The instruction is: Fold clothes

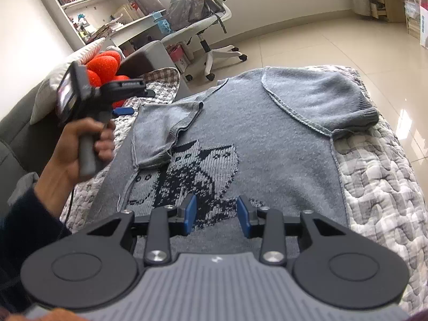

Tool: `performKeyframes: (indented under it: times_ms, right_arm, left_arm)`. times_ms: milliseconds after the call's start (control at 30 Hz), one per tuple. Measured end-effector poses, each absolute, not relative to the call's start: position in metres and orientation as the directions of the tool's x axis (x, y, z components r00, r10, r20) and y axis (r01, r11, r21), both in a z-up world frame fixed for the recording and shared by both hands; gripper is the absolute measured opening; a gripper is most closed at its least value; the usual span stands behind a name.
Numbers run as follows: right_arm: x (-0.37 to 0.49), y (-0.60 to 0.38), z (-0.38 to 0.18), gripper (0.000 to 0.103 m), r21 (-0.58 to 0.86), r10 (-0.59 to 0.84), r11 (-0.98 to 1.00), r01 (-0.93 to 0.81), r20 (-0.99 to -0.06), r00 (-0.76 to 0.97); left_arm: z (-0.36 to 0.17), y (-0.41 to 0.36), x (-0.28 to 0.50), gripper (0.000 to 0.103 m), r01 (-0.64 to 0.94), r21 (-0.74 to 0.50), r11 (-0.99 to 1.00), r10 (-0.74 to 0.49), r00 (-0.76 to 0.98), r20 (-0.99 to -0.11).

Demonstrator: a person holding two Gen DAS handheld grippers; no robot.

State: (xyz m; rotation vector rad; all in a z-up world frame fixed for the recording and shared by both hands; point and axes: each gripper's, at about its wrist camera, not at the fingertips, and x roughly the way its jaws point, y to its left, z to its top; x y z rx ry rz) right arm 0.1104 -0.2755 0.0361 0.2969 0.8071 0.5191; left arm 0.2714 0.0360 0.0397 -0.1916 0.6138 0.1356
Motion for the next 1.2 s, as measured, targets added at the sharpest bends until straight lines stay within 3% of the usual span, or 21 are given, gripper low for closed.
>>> performKeyframes:
  times_ms: [233, 533, 933, 1100, 1200]
  right_arm:
    - [0.109, -0.274, 0.035, 0.038, 0.444, 0.550, 0.833, -0.329, -0.608, 0.573]
    - [0.111, -0.282, 0.032, 0.038, 0.451, 0.538, 0.839, -0.303, -0.611, 0.581]
    - [0.134, -0.320, 0.028, 0.041, 0.488, 0.496, 0.847, -0.209, -0.586, 0.641]
    - [0.142, -0.339, 0.028, 0.041, 0.504, 0.474, 0.847, -0.169, -0.574, 0.668]
    - [0.148, -0.345, 0.026, 0.041, 0.515, 0.464, 0.845, -0.144, -0.574, 0.675]
  left_arm:
    - [0.014, 0.020, 0.286, 0.071, -0.146, -0.010, 0.989, 0.106, 0.764, -0.637]
    - [0.029, 0.019, 0.294, 0.069, -0.223, -0.060, 0.973, 0.124, 0.724, -0.678]
    - [0.057, -0.051, 0.208, 0.071, -0.085, -0.107, 0.991, -0.004, 0.766, -0.643]
    - [0.066, -0.059, 0.189, 0.073, -0.116, -0.026, 0.993, 0.073, 0.764, -0.641]
    - [0.074, -0.054, 0.177, 0.075, -0.138, -0.043, 0.989, 0.080, 0.772, -0.631]
